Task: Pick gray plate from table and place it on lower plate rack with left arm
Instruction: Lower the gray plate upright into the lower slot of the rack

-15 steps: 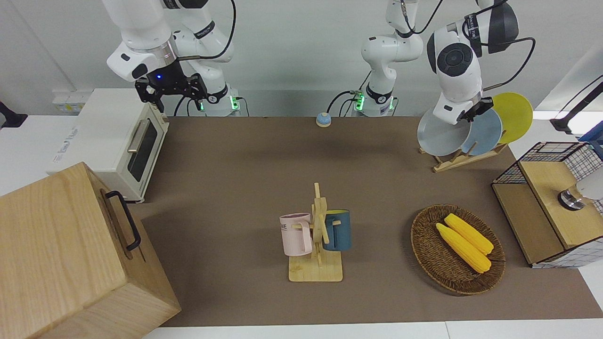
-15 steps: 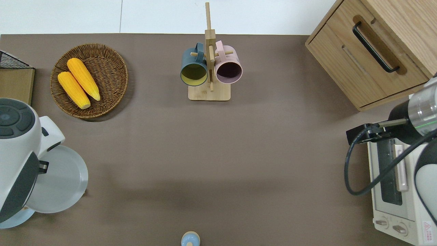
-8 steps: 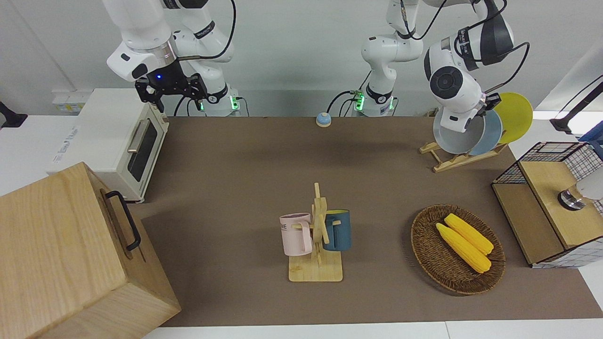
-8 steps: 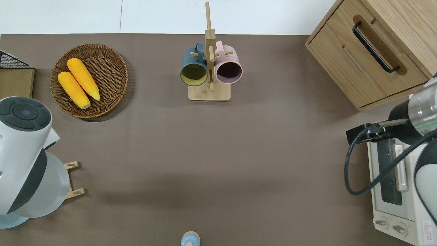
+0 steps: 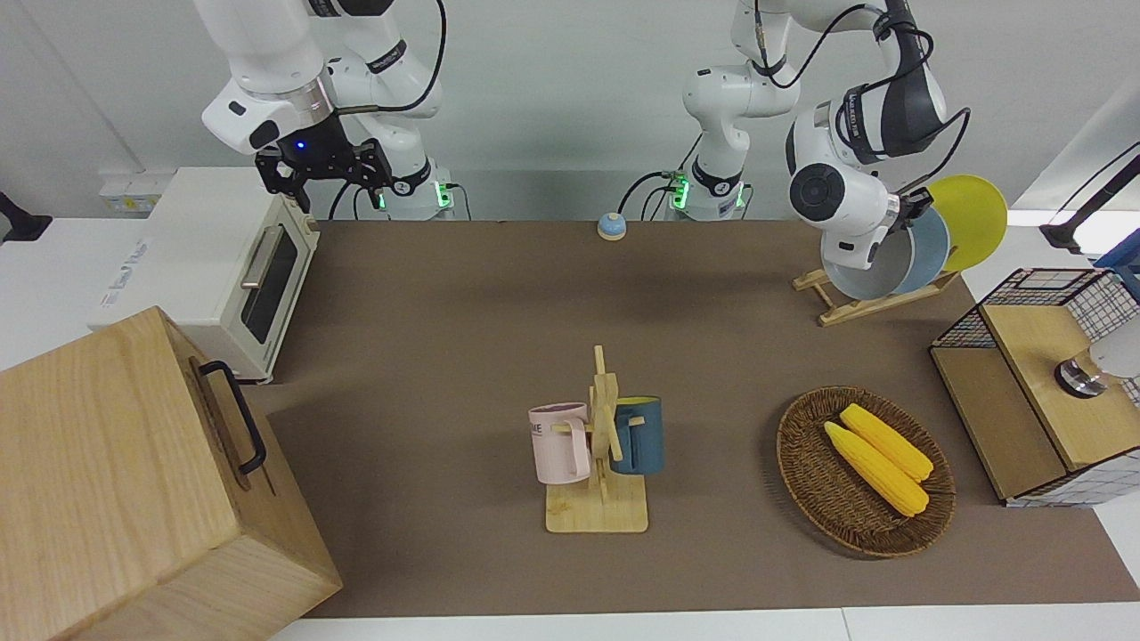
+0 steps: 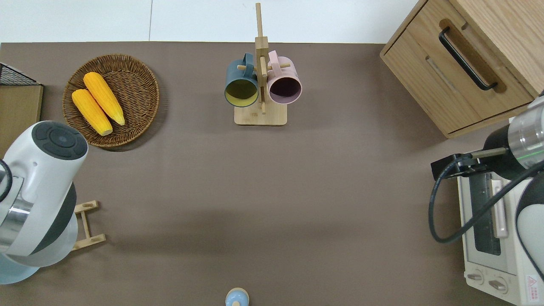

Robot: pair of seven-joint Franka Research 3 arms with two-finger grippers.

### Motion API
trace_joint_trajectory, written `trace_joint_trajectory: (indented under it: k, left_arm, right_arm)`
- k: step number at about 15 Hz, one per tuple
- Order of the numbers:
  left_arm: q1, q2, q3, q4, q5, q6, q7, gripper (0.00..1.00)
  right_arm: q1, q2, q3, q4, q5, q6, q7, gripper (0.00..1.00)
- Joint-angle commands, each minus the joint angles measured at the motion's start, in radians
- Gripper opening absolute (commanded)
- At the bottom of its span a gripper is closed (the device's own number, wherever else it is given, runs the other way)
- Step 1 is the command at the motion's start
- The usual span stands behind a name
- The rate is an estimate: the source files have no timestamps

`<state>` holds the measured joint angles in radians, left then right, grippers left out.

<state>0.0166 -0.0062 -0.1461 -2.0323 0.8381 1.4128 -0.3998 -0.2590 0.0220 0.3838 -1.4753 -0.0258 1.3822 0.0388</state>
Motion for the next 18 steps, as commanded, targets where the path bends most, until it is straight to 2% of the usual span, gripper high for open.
trace_joint_trajectory:
  k: [1, 5, 8, 9, 10, 12, 14, 18]
  left_arm:
    - [-0.032, 0.034, 0.000, -0.040, 0.027, -0.012, -0.094, 0.00]
    - [-0.033, 0.083, -0.006, -0.046, 0.027, -0.002, -0.129, 0.00]
    - [-0.032, 0.089, -0.006, -0.046, 0.021, 0.003, -0.126, 0.00]
    - [-0.032, 0.089, -0.006, -0.046, 0.019, 0.003, -0.120, 0.12]
    - [-0.032, 0.089, -0.006, -0.046, 0.019, 0.003, -0.111, 0.16]
    - [-0.032, 0.092, -0.006, -0.046, 0.018, 0.002, -0.106, 0.51]
    - [-0.032, 0.095, -0.006, -0.046, 0.018, 0.000, -0.106, 0.62]
    - [-0.032, 0.091, -0.006, -0.039, 0.010, 0.000, -0.079, 0.68]
  right_arm:
    - [-0.023, -0.002, 0.020, 0.007, -0.006, -0.011, 0.012, 0.983]
    - [-0.023, -0.002, 0.020, 0.007, -0.006, -0.011, 0.012, 0.983]
    - [-0.023, -0.002, 0.021, 0.007, -0.006, -0.011, 0.012, 0.983]
    - [-0.023, -0.004, 0.020, 0.007, -0.006, -0.012, 0.012, 0.983]
    - [-0.023, -0.002, 0.021, 0.007, -0.006, -0.012, 0.012, 0.983]
    - [-0.023, -0.004, 0.020, 0.007, -0.006, -0.011, 0.012, 0.983]
    - [-0.023, -0.002, 0.020, 0.007, -0.006, -0.011, 0.012, 0.983]
    - [-0.023, -0.002, 0.020, 0.007, -0.006, -0.011, 0.012, 0.983]
